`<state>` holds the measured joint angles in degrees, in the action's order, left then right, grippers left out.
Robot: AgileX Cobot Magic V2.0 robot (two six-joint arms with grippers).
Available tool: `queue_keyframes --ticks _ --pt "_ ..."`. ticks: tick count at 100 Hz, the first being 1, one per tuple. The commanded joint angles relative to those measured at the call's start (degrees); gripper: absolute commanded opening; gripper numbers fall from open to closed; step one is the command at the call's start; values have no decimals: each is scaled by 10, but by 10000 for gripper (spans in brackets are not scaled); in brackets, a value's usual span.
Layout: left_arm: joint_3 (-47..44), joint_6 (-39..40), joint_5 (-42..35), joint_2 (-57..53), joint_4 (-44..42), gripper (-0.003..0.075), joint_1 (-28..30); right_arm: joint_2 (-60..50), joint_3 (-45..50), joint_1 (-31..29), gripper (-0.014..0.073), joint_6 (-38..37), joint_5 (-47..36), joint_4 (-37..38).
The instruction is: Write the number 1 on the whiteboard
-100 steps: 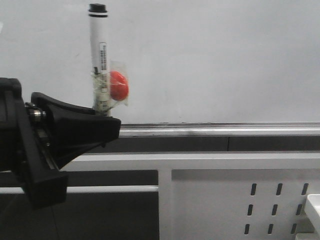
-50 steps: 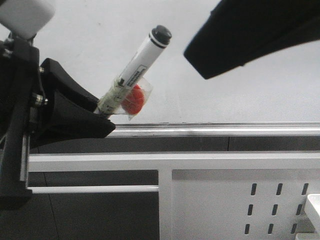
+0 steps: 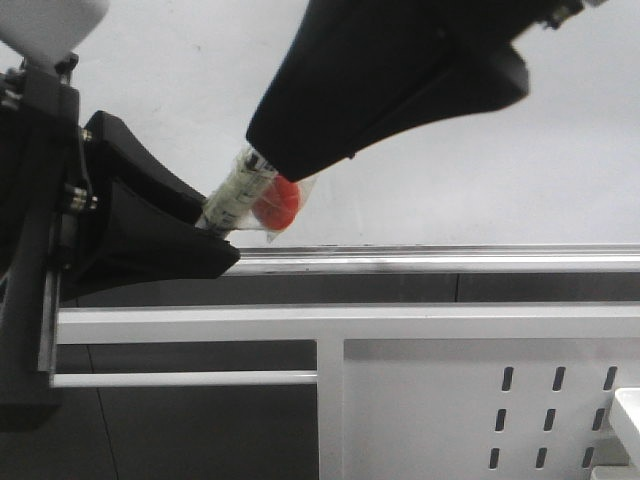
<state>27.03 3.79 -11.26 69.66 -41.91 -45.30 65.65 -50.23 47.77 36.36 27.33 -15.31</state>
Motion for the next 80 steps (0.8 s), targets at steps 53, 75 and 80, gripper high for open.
queue_keyframes --ticks 53,75,80 --pt "18 1 -35 -12 12 -20 -4 -6 -20 25 374 4 -49 -10" --pt "18 1 -35 -12 12 -20 -4 7 -20 33 365 5 -53 -10" --pt "18 1 -35 -12 12 -20 -4 11 -20 33 351 5 -53 -10"
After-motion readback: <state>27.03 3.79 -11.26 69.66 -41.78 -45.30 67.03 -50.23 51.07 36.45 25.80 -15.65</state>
